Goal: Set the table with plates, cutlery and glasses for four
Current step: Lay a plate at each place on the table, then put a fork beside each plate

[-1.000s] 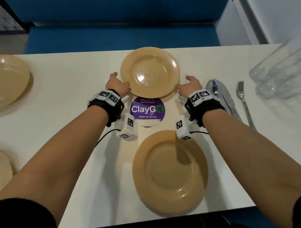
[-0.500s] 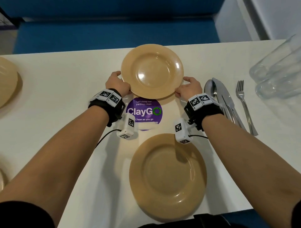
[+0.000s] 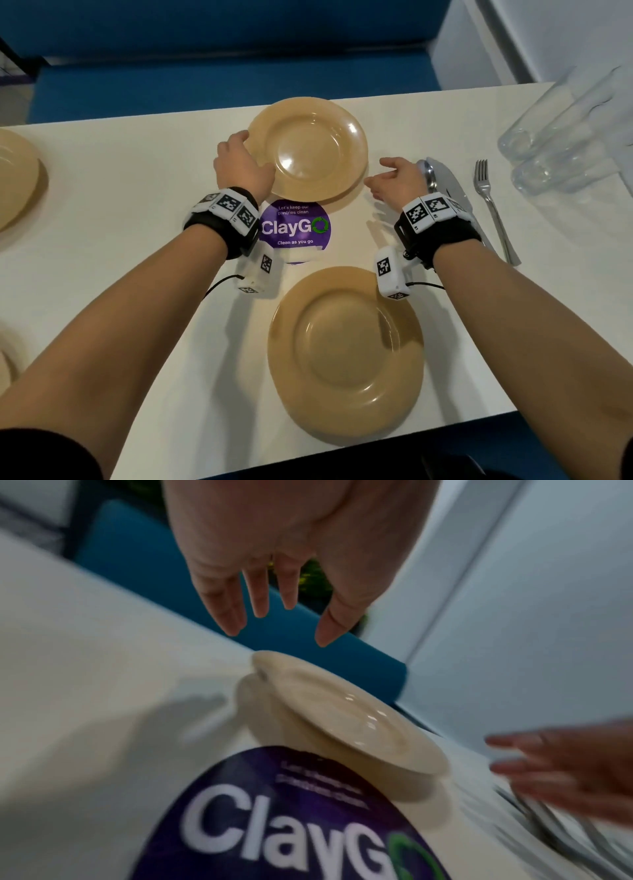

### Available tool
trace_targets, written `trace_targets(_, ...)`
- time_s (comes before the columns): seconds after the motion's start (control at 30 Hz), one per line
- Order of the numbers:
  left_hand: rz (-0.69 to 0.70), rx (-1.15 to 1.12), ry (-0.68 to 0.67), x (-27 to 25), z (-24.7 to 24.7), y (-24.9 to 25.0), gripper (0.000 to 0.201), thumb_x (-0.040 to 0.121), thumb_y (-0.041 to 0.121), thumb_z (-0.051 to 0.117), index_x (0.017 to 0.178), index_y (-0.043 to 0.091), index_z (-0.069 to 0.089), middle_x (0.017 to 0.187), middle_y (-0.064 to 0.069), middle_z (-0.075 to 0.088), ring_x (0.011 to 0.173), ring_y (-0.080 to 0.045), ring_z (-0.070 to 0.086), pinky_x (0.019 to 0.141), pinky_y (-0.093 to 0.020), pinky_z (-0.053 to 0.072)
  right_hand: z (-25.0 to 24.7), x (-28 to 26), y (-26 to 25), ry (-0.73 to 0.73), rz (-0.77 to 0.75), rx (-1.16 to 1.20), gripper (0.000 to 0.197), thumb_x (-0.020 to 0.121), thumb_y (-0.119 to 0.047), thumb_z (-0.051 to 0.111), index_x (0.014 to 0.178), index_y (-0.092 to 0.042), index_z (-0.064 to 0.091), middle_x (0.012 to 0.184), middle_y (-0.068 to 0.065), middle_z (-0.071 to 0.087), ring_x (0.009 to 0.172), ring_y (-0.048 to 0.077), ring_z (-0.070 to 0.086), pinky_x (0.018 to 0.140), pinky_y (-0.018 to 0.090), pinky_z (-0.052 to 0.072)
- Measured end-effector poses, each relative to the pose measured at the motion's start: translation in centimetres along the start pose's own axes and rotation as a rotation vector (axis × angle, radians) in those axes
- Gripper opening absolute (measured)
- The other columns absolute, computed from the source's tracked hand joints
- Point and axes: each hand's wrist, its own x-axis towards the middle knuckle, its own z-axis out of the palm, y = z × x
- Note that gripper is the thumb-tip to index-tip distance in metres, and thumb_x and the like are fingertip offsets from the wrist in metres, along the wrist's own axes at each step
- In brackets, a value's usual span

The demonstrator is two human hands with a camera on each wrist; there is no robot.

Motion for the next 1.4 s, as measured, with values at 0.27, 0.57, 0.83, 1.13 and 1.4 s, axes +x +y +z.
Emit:
trace_targets(0.27,0.276,-0.102,-0.261,-7.2,7.0,9.1,0.066,0.084,0.019,0.065,0.143,0.014,0.034,0.144,-0.005,0.041,0.134,-0.020,0.039,0.112,-0.033,0.032,-9.9,-2.3,4.2,0.298,-0.030,-0.189,0.037,0.085,-0.023,0.063,0.121,-0.013,0.059,0.101,-0.001,0.065,0.096,0.014,0.060,0.086,0.018,0.041)
trace_targets(0.57,0.206,-0.036,-0.649,-12.4,19.7,18.1,0.058,0.091,0.027,0.057,0.143,0.012,0.034,0.141,-0.008,0.047,0.127,-0.021,0.048,0.102,-0.026,0.037,-16.9,2.7,11.9,0.134,0.092,-0.536,0.040,0.079,-0.025,0.072,0.115,-0.009,0.064,0.113,0.010,0.067,0.107,0.025,0.062,0.092,0.029,0.046)
trace_targets(0.83,0.075,-0.082,-0.686,-13.0,22.9,18.6,0.039,0.096,0.026,0.047,0.131,0.009,0.053,0.123,-0.009,0.063,0.098,-0.023,0.068,0.094,-0.037,0.053,-18.0,3.8,12.4,0.041,0.064,-0.385,0.013,0.083,-0.018,0.066,0.087,-0.007,0.073,0.080,0.008,0.066,0.075,0.018,0.057,0.070,0.023,0.046)
trace_targets(1.13,-0.100,-0.535,-0.505,-12.2,17.9,15.2,0.020,0.095,0.016,0.055,0.077,0.013,0.064,0.089,-0.019,0.065,0.085,-0.036,0.067,0.082,-0.049,0.057,-14.0,0.1,6.9,-0.109,-0.098,-0.033,0.013,0.078,-0.011,0.071,0.089,-0.005,0.073,0.085,0.014,0.071,0.086,0.030,0.069,0.085,0.040,0.056)
trace_targets(1.4,-0.097,-0.667,-0.353,-12.0,6.6,6.7,0.020,0.096,0.014,0.052,0.105,0.002,0.066,0.079,-0.005,0.064,0.065,-0.016,0.065,0.061,-0.022,0.058,-5.6,-5.3,2.1,-0.298,-0.060,0.169,0.006,0.084,-0.008,0.068,0.079,-0.007,0.066,0.073,0.004,0.065,0.070,0.013,0.064,0.077,0.025,0.057)
